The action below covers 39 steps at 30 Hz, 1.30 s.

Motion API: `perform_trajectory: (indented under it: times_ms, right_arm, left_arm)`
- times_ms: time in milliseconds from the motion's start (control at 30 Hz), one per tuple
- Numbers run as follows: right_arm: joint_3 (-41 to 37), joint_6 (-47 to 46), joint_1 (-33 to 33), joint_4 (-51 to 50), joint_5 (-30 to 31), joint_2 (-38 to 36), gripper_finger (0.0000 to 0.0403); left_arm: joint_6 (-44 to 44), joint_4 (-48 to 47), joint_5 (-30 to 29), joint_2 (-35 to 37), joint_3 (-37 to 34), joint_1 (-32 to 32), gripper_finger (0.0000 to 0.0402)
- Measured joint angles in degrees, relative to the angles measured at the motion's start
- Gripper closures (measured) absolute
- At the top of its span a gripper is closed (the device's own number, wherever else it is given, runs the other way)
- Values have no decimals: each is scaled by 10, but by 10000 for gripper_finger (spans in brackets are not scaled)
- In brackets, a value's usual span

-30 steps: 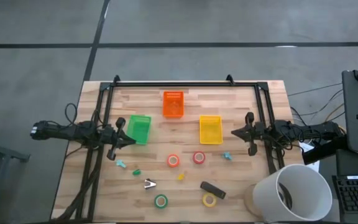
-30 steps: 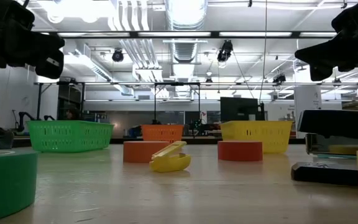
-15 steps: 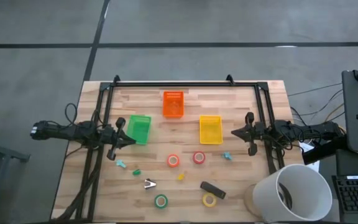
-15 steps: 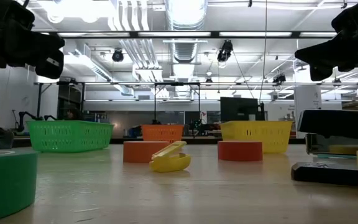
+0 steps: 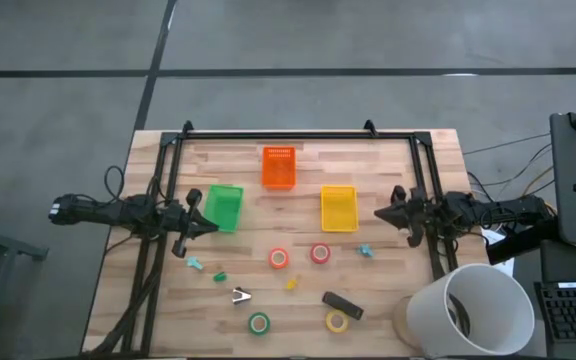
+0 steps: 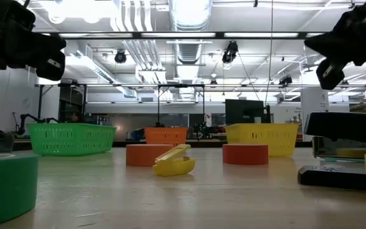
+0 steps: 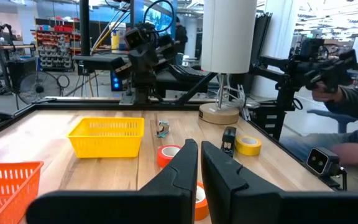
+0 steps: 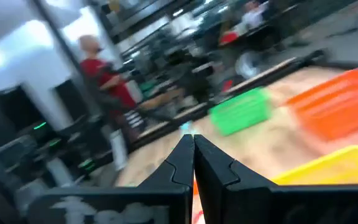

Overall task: Pick and place Stapler, Stapler remover, tape
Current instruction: Put the right blue staple remover into the yellow basket

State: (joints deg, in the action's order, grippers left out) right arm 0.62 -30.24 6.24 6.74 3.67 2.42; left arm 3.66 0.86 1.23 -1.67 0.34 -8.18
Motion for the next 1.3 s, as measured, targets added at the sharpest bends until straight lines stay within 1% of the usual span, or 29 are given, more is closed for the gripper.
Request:
perform_trajectory:
  times_ms: [67, 133, 167, 267, 400, 533, 700, 800, 933, 1167, 1233, 1300]
  right_arm:
    - [0, -30, 2, -2, -44, 6, 394]
    - [0, -59, 8, -6, -73, 18, 394]
    - [0, -69, 14, -6, -79, 26, 394]
    - [0, -105, 25, -6, -75, 58, 394]
    - [0, -157, 37, -47, -110, 110, 390]
    - [8, -201, 53, -65, -117, 178, 363]
    - [26, -257, 56, -81, -118, 251, 309]
    - [45, -258, 58, -83, -121, 289, 281]
    - [81, -222, 58, -96, -126, 328, 257]
    - [156, -203, 59, -259, -127, 388, 255]
    - [169, -203, 59, -278, -127, 404, 257]
    - [180, -203, 59, -275, -127, 416, 258]
  left_arm:
    - [0, 0, 0, 0, 0, 0, 378]
    - [0, 0, 0, 0, 0, 0, 378]
    - [0, 0, 0, 0, 0, 0, 378]
    - [0, 0, 0, 0, 0, 0, 378]
    - [0, 0, 0, 0, 0, 0, 378]
    - [0, 0, 0, 0, 0, 0, 378]
    - [0, 3, 0, 0, 0, 0, 378]
    - [0, 3, 0, 0, 0, 0, 378]
    - [0, 4, 0, 0, 0, 0, 378]
    - [0, 4, 0, 0, 0, 0, 378]
    - [0, 4, 0, 0, 0, 0, 378]
    - [0, 4, 0, 0, 0, 0, 378]
